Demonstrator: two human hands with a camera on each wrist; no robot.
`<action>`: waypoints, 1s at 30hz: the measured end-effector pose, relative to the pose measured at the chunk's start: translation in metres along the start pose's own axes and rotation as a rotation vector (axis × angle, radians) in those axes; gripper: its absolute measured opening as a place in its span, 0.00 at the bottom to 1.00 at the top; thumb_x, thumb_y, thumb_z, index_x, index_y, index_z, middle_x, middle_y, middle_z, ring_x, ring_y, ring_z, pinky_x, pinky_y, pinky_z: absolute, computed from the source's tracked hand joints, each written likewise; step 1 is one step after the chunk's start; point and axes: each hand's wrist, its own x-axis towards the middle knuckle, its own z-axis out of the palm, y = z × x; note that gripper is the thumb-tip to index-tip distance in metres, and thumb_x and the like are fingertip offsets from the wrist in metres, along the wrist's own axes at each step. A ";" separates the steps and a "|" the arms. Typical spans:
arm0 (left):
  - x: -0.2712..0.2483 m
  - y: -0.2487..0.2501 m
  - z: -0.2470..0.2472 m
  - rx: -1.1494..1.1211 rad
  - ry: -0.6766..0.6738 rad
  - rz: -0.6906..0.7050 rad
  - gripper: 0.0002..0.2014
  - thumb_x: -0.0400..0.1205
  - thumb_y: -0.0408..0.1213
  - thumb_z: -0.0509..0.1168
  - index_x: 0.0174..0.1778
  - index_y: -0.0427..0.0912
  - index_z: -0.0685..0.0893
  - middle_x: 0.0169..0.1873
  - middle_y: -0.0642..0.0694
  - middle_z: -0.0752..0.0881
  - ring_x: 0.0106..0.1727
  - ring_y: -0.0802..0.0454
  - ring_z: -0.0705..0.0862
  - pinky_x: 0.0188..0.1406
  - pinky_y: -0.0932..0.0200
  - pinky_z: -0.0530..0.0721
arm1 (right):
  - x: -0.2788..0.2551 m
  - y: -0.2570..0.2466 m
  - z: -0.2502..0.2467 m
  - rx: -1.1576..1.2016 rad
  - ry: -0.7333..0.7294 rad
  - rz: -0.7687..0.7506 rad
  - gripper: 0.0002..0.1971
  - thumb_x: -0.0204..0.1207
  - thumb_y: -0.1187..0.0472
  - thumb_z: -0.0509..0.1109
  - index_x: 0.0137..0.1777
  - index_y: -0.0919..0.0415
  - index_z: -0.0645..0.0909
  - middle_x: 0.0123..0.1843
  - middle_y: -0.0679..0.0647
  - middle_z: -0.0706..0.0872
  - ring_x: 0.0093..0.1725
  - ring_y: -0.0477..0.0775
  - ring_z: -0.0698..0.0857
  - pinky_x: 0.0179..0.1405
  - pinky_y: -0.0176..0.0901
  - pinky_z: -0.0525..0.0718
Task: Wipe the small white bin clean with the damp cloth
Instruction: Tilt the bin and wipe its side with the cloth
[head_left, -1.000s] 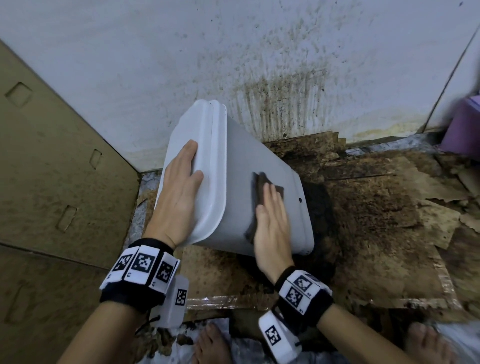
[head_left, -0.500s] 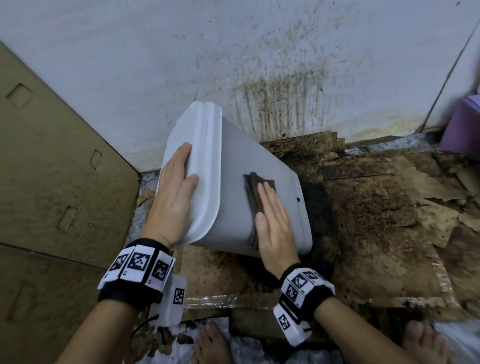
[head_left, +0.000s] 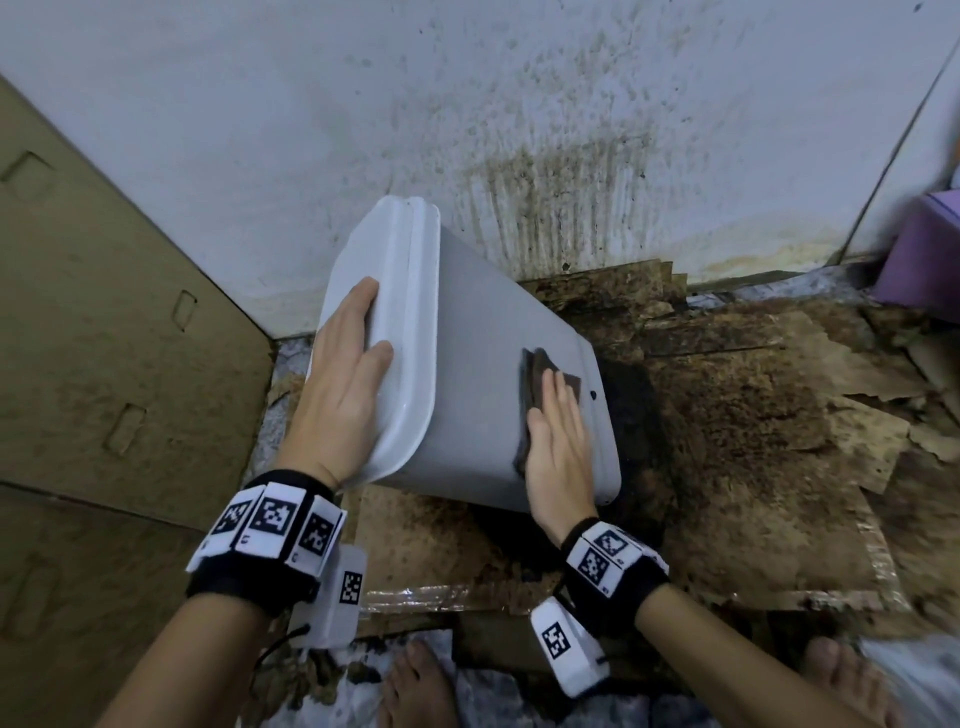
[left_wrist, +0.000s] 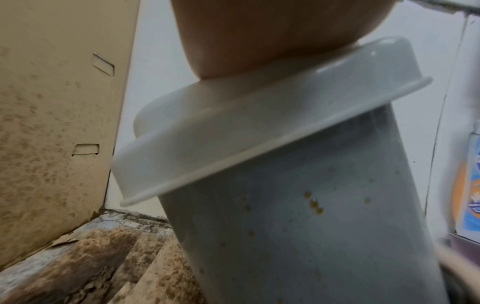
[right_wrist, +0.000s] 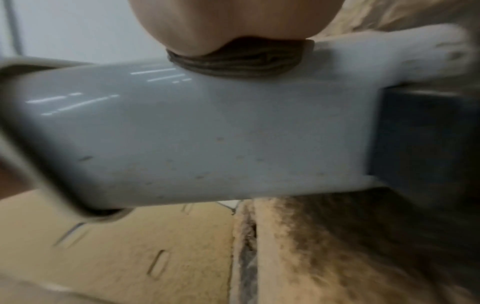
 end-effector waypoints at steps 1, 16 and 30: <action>0.000 0.001 0.000 0.005 -0.003 0.001 0.32 0.85 0.47 0.50 0.89 0.51 0.57 0.87 0.56 0.60 0.85 0.65 0.55 0.84 0.60 0.52 | -0.002 -0.014 0.003 -0.002 -0.018 -0.064 0.32 0.84 0.48 0.41 0.89 0.49 0.49 0.90 0.43 0.49 0.87 0.36 0.45 0.83 0.35 0.40; 0.002 0.012 0.008 0.042 -0.018 0.068 0.31 0.89 0.50 0.50 0.89 0.51 0.55 0.87 0.58 0.58 0.87 0.65 0.54 0.84 0.69 0.50 | 0.109 -0.082 -0.026 -0.113 -0.476 -0.232 0.29 0.93 0.52 0.41 0.87 0.56 0.33 0.88 0.48 0.31 0.86 0.46 0.31 0.86 0.48 0.35; 0.002 0.007 0.007 0.041 0.003 0.079 0.30 0.88 0.49 0.51 0.89 0.51 0.57 0.87 0.60 0.60 0.86 0.67 0.55 0.84 0.68 0.52 | 0.145 0.046 -0.058 -0.144 -0.503 0.179 0.31 0.92 0.48 0.43 0.88 0.52 0.33 0.89 0.48 0.33 0.87 0.49 0.33 0.86 0.49 0.36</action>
